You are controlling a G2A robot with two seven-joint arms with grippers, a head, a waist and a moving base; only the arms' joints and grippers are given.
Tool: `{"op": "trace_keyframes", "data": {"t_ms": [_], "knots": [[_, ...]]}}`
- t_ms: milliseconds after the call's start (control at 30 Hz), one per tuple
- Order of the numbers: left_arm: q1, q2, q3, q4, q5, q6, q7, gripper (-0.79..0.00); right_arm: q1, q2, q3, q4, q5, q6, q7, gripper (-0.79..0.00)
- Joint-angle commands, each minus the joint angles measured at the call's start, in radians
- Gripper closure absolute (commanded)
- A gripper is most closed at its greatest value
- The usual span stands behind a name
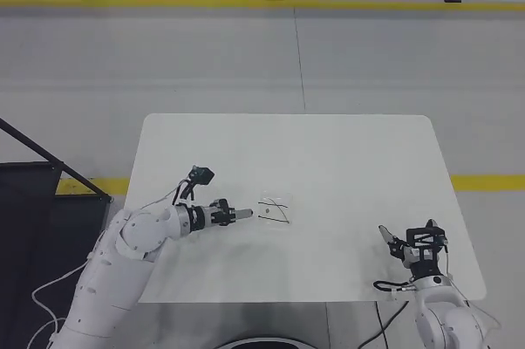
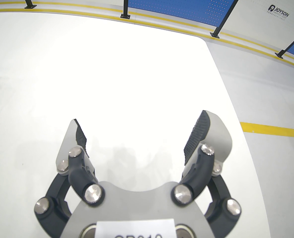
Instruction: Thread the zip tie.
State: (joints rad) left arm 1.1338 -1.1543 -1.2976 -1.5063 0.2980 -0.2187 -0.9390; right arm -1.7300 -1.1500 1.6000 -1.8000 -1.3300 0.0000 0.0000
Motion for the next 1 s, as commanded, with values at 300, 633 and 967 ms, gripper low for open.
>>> {"op": "trace_keyframes", "data": {"t_ms": [300, 633, 967], "knots": [[-0.055, -0.008, 0.033, 0.070, -0.034, 0.037, 0.039, -0.785, 0.000, 0.000, 0.000, 0.000, 0.000, 0.000, 0.000, -0.785], [-0.038, -0.007, 0.010, 0.096, -0.161, 0.022, 0.046, -0.785, 0.000, 0.000, 0.000, 0.000, 0.000, 0.000, 0.000, -0.785], [-0.068, -0.016, 0.062, 0.139, -0.206, 0.038, 0.075, -0.416, 0.000, 0.000, 0.000, 0.000, 0.000, 0.000, 0.000, -0.785]]}}
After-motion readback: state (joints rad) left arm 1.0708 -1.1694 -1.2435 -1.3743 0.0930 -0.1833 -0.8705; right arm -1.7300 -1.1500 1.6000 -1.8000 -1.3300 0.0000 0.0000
